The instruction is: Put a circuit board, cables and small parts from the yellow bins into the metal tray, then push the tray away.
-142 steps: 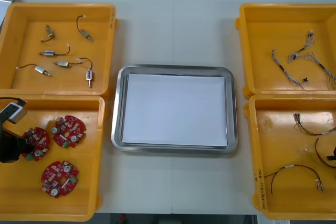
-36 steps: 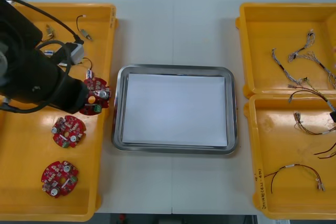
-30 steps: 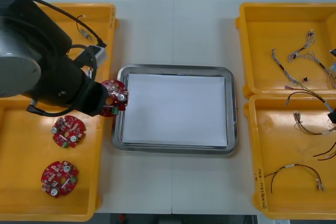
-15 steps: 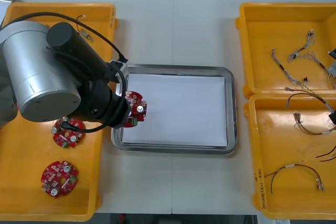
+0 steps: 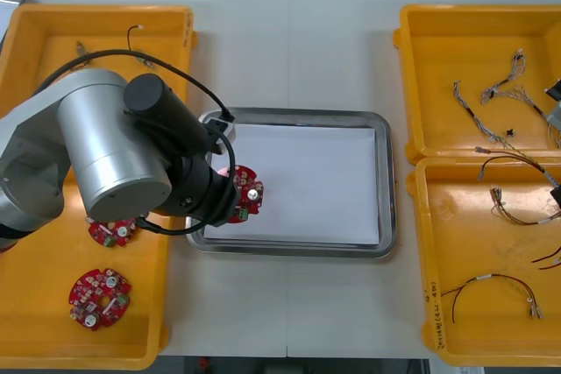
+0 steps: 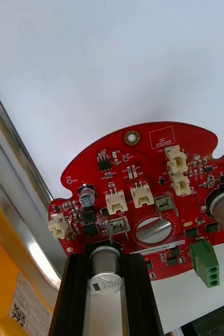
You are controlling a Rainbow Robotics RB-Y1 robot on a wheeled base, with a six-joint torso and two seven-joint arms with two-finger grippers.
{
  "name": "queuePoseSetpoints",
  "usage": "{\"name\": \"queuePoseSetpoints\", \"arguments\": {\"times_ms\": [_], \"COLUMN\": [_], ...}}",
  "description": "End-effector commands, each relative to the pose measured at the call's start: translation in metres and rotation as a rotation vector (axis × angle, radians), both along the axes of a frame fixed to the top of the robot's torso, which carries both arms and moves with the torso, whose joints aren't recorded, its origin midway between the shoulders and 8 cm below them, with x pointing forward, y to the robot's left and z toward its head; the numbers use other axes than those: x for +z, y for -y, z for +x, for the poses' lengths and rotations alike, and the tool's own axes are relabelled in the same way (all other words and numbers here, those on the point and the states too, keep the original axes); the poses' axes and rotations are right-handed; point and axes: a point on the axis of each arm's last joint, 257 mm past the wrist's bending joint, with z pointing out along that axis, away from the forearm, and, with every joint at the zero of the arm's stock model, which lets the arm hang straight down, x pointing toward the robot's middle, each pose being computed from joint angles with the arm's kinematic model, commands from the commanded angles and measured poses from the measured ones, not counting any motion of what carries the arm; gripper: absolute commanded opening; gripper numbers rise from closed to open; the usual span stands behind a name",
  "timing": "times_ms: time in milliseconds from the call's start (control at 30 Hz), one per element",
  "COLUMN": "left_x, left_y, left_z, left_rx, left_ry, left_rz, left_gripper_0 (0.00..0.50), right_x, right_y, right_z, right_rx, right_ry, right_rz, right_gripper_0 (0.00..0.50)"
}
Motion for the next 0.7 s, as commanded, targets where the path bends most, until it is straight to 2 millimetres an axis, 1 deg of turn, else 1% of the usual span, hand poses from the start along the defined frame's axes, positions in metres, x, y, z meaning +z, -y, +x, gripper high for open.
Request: {"name": "queuePoseSetpoints", "arguments": {"times_ms": [33,233,500,700], "left_x": [0.007,-0.004,-0.013,-0.018], "left_y": [0.018,0.021,0.023,0.022], "left_z": [0.008,0.011,0.018,0.019], "left_rx": [0.021,0.032,0.045,0.050], "left_ry": [0.025,0.020,0.022,0.025], "left_rz": [-0.035,-0.034,-0.043,-0.037], "left_gripper_0": [0.003,0.001,0.003,0.003], "right_x": [0.009,0.009,0.008,0.008], "right_y": [0.010,0.012,0.010,0.008], "right_z": [0.006,0.007,0.006,0.006], "right_rx": [0.030,0.026,0.042,0.050], "right_ry": [0.020,0.026,0.022,0.019], "right_rz": [-0.077,-0.086,-0.084,-0.084], "right_gripper_0": [0.000,0.000,0.000,0.000]}}
